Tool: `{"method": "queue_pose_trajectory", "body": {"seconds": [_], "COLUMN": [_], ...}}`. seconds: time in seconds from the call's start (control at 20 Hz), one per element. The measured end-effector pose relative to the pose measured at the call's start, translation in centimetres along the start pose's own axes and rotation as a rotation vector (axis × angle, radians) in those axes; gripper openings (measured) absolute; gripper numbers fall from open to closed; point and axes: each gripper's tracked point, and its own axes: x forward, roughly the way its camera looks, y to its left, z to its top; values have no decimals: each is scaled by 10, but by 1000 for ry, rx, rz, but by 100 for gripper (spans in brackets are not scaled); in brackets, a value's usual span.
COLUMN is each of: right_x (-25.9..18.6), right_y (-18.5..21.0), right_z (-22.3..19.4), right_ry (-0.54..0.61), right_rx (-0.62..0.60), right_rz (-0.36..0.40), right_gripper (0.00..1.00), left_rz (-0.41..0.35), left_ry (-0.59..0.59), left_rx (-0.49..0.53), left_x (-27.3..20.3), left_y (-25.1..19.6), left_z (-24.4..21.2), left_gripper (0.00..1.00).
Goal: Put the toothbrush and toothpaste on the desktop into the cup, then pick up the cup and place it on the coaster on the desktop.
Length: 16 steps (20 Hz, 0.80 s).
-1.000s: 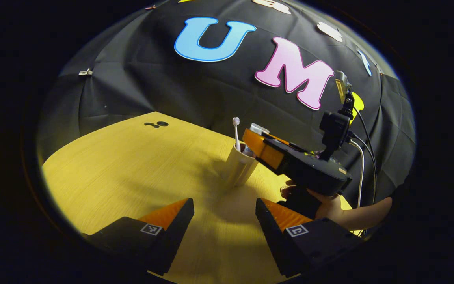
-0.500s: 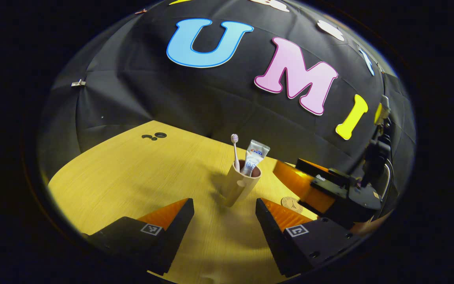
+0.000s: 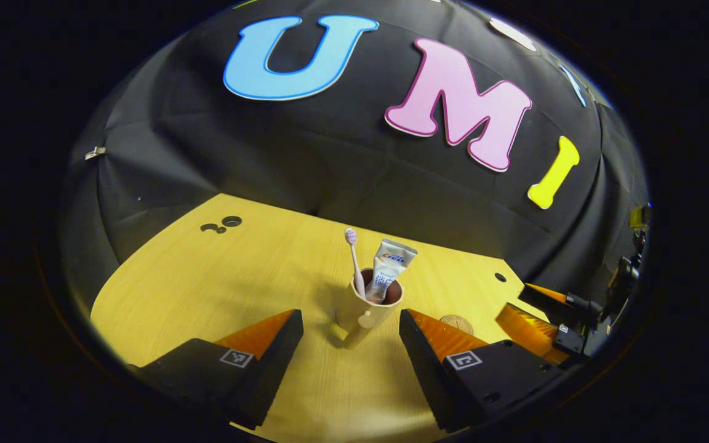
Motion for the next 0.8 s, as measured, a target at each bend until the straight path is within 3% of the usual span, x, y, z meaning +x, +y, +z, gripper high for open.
{"method": "queue_pose_trajectory", "body": {"seconds": [0.2, 0.3, 0.5, 0.8], "right_x": [-32, -48, -86, -131], "right_y": [-30, -47, -83, -124], "right_z": [-11, -19, -37, -76], "right_ry": [26, 47, 70, 137], "right_rx": [5, 11, 40, 155], "right_rz": [-64, -100, -195, -341], "right_gripper": [100, 100, 100, 100], "left_rz": [-19, 7, -17, 31], "left_ry": [155, 259, 385, 571], "left_rx": [54, 95, 89, 186], "left_x": [29, 44, 65, 89], "left_y": [-1, 5, -3, 3], "left_z": [-14, -25, -41, -63], "left_gripper": [98, 98, 97, 97]}}
